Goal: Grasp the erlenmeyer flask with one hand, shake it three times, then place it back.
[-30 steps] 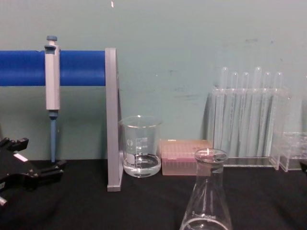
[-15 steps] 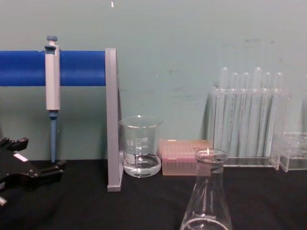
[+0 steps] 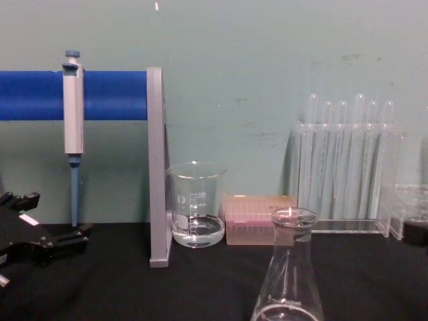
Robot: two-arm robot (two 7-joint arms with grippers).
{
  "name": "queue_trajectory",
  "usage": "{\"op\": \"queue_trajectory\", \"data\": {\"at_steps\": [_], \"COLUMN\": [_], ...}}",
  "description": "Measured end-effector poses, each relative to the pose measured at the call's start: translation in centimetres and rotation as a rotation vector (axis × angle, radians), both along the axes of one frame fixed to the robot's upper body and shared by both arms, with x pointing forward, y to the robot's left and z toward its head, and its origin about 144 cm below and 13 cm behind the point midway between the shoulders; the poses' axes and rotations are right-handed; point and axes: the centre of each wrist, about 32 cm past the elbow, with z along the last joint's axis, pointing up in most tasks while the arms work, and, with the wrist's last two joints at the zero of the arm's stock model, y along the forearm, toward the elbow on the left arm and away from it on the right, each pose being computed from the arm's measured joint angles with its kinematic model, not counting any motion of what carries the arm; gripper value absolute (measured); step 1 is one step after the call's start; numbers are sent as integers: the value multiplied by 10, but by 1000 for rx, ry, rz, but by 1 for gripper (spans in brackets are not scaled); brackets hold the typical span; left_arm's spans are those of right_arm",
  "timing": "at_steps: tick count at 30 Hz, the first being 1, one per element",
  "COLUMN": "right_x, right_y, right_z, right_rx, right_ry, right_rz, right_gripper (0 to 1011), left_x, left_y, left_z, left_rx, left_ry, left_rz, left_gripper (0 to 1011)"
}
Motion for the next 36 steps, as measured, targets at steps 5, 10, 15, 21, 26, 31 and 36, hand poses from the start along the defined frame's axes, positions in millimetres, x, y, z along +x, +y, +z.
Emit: {"op": "queue_trajectory", "data": {"at_steps": [5, 10, 15, 21, 26, 31, 36], "right_x": [6, 15, 22, 33, 42, 49, 57], "right_y": [4, 13, 19, 28, 35, 41, 46], "right_z": [1, 1, -1, -3, -8, -12, -17], "right_rx": [23, 30, 31, 34, 32, 30, 26], "right_ry": [17, 22, 26, 37, 49, 58, 68], "right_rz": [70, 141, 191, 250, 283, 298, 312], "right_gripper": [1003, 1003, 1003, 1003, 1003, 1003, 1003], "left_x": [0, 0, 0, 0, 0, 0, 0], "left_y": [0, 0, 0, 0, 0, 0, 0], "left_z": [0, 0, 0, 0, 0, 0, 0], "left_rx": [0, 0, 0, 0, 0, 0, 0], "left_ry": [0, 0, 0, 0, 0, 0, 0], "left_rz": [0, 0, 0, 0, 0, 0, 0], "left_gripper": [1001, 1001, 1001, 1001, 1001, 1001, 1001]}}
